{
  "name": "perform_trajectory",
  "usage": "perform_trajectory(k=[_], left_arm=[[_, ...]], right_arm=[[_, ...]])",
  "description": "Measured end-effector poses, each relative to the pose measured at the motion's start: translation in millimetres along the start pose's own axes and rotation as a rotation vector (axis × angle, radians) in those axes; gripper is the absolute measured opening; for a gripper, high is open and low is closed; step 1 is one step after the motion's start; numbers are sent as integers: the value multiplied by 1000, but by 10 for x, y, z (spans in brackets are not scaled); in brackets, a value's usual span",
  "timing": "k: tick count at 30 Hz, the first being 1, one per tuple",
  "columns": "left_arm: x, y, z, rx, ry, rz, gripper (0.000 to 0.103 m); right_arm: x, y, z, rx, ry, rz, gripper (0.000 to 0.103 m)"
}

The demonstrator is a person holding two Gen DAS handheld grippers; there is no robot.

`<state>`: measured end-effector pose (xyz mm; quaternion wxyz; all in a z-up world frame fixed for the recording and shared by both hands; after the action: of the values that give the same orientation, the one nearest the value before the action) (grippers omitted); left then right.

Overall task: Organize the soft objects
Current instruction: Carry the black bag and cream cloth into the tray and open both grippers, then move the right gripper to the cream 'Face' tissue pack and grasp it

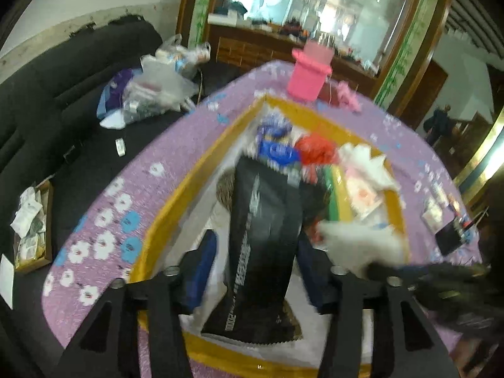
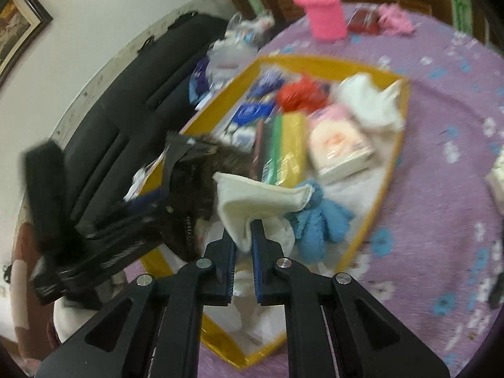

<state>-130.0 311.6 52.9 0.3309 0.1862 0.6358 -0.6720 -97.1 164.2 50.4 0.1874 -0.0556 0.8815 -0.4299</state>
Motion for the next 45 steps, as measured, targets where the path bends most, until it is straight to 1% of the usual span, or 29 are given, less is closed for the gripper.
perform_trajectory(k=[1, 2, 3, 5, 6, 7, 8, 10, 13, 15, 18, 22, 27, 34, 39, 45], left_arm=[[24, -41, 14, -4, -4, 19, 70], [0, -143, -5, -14, -13, 53, 74], [23, -219, -7, -22, -17, 73, 81], [9, -377, -16, -50, -22, 126, 83], [10, -440, 0, -63, -17, 144, 85], [18, -478, 30, -77, -7, 154, 88], [15, -516, 71, -101, 10, 162, 88], [18, -571, 178, -134, 45, 179, 89], [60, -637, 416, -174, 82, 188, 89], [82, -666, 577, -208, 123, 190, 89], [78, -694, 799, -251, 176, 196, 89], [71, -760, 1075, -272, 233, 201, 89], [65, -754, 1409, -261, 301, 189, 89], [16, -630, 1848, -235, 390, 145, 90], [-48, -496, 2175, -206, 448, 117, 90], [-108, -247, 2464, -161, 490, 65, 90]], right_arm=[[14, 61, -13, -6, 3, -16, 8], [24, 119, -10, 0, 5, -28, 11], [30, 161, -9, 11, 1, -36, 14], [17, 154, -22, 25, -15, -22, 23], [6, 117, -26, 29, -23, -4, 25], [2, 64, -28, 27, -29, 11, 32], [-8, 5, -32, 18, -33, 26, 41], [-30, -136, -34, -5, -35, 59, 49], [-49, -386, 7, -12, -44, 116, 50], [-51, -521, 59, 1, -44, 145, 50], [-57, -748, 229, 17, -26, 187, 50], [-66, -1032, 564, 61, 21, 241, 50], [-46, -1414, 1071, 123, 93, 298, 49], [-21, -1915, 1801, 229, 210, 375, 49], [8, -2174, 2193, 260, 276, 411, 49], [-18, -2327, 2597, 274, 351, 434, 49]])
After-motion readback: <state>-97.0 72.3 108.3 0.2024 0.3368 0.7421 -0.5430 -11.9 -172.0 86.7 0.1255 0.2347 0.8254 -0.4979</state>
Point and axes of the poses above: each gripper's, at about its wrist camera, not at the fingertips, and y roughly the way its jaws point, z to its right, x to its underside, the point moved 5 cm from there along y, roughly the way its jaws point, and after that the axes turned 11 degrees about y, right-handed, at the moved point
